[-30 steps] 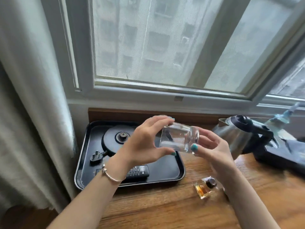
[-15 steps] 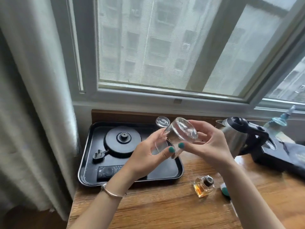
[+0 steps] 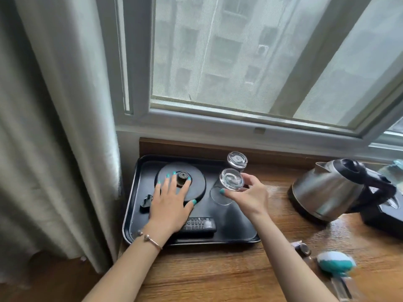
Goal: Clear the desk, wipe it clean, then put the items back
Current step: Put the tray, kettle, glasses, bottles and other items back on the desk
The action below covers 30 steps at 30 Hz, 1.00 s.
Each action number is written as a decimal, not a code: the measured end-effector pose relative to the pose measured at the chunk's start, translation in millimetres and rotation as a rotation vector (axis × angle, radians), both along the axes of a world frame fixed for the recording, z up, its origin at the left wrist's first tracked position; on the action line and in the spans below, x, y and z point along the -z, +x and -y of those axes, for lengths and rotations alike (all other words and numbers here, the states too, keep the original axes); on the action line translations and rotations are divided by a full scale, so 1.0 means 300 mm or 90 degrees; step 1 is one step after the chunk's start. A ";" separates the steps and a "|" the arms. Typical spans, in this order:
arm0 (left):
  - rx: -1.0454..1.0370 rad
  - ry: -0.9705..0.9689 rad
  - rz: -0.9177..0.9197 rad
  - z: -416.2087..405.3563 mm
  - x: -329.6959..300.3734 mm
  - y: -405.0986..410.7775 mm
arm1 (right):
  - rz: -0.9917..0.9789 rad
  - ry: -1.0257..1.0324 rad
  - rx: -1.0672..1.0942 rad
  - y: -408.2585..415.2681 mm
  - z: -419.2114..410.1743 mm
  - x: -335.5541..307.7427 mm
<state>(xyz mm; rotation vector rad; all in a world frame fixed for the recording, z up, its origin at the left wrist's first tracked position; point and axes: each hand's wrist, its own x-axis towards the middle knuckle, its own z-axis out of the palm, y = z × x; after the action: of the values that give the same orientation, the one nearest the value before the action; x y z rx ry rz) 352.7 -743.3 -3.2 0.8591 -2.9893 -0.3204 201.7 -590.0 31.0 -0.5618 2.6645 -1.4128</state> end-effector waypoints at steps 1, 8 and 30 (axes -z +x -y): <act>-0.009 0.000 -0.006 -0.004 0.003 -0.005 | -0.005 0.002 -0.002 -0.005 0.014 0.006; -0.042 -0.033 0.005 0.000 0.012 0.005 | 0.001 -0.059 -0.035 0.004 0.053 0.049; -0.089 0.059 -0.145 -0.009 0.065 0.010 | 0.001 0.037 0.124 -0.008 0.208 0.163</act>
<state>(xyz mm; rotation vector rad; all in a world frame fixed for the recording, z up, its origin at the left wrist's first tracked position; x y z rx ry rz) 355.8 -740.7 -22.8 0.9620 -2.7083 -0.5181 199.3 -652.3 -17.9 -0.3019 2.8135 -1.3729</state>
